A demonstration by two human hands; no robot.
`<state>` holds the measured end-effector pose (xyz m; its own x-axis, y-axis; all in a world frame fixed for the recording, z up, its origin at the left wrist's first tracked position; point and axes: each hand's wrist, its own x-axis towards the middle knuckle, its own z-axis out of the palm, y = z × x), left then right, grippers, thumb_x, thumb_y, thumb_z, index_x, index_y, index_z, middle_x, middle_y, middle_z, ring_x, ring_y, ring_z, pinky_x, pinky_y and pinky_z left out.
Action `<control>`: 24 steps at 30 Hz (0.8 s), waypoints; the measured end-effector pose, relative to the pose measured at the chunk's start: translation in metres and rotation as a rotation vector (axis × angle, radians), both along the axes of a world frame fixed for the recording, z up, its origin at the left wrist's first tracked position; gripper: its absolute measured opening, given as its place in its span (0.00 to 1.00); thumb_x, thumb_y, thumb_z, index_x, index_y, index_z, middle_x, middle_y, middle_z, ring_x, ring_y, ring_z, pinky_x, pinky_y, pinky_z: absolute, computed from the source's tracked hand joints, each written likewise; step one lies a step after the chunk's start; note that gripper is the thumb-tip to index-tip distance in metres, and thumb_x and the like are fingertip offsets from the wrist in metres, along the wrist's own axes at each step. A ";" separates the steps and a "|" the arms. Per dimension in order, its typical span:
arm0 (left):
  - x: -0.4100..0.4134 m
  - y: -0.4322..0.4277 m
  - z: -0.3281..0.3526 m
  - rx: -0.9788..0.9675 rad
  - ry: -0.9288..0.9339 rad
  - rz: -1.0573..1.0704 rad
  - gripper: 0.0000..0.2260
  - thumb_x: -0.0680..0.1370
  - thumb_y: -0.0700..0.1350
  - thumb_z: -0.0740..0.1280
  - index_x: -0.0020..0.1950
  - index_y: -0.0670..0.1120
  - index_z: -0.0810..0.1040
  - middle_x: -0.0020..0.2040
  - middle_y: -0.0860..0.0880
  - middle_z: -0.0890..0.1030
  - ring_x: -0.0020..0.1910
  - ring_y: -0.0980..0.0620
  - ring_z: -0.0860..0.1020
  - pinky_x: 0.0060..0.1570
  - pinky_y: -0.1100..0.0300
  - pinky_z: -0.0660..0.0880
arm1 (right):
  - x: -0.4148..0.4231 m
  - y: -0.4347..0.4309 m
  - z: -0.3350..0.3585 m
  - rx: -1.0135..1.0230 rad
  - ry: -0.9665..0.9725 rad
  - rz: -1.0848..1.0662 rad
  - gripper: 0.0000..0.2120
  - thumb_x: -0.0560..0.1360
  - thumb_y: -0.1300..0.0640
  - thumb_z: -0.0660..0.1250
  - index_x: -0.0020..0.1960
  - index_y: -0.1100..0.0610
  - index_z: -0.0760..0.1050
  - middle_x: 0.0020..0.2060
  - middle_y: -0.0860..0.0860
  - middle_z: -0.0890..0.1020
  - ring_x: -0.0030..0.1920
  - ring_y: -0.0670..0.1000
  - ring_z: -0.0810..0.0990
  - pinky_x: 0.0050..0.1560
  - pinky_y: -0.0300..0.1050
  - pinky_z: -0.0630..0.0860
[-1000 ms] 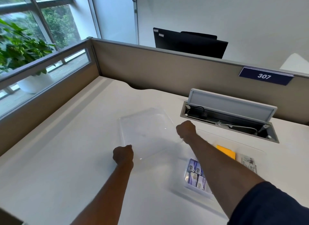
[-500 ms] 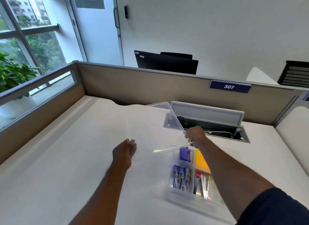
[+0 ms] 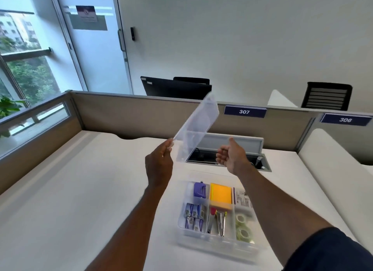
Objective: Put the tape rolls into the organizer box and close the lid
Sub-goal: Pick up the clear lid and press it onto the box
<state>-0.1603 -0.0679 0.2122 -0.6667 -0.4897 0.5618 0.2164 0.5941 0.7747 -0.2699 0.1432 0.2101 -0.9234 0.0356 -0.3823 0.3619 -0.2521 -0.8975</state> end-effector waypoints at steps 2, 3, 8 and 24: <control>0.004 0.010 -0.005 -0.196 -0.020 -0.013 0.13 0.77 0.38 0.64 0.58 0.49 0.81 0.50 0.45 0.85 0.47 0.46 0.83 0.48 0.53 0.79 | -0.001 0.017 0.003 -0.203 0.002 0.007 0.32 0.75 0.33 0.56 0.50 0.63 0.75 0.43 0.59 0.80 0.45 0.57 0.79 0.48 0.52 0.79; 0.006 0.015 -0.008 -0.289 -0.021 -0.023 0.13 0.77 0.37 0.64 0.58 0.49 0.81 0.48 0.44 0.85 0.44 0.44 0.82 0.44 0.53 0.79 | -0.001 0.027 0.004 -0.285 0.013 0.018 0.34 0.73 0.31 0.55 0.51 0.63 0.74 0.47 0.60 0.81 0.49 0.59 0.80 0.50 0.53 0.79; 0.011 0.032 -0.026 -0.527 0.017 -0.138 0.12 0.75 0.35 0.68 0.56 0.47 0.82 0.38 0.44 0.84 0.36 0.46 0.79 0.39 0.59 0.73 | 0.005 0.079 0.002 -0.387 0.020 0.113 0.29 0.74 0.39 0.63 0.57 0.65 0.71 0.48 0.62 0.82 0.48 0.59 0.82 0.47 0.52 0.82; -0.001 0.027 -0.086 0.634 -0.667 -0.289 0.09 0.76 0.41 0.69 0.51 0.36 0.79 0.38 0.39 0.82 0.44 0.40 0.79 0.42 0.54 0.75 | 0.043 0.149 -0.054 0.195 -0.307 0.205 0.08 0.78 0.70 0.52 0.49 0.65 0.69 0.40 0.62 0.80 0.31 0.57 0.82 0.29 0.45 0.82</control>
<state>-0.1614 -0.0408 0.1262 -0.8955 -0.3387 -0.2889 -0.3124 0.0158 0.9498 -0.2273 0.2922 0.1563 -0.7633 -0.0378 -0.6450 0.6448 0.0173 -0.7641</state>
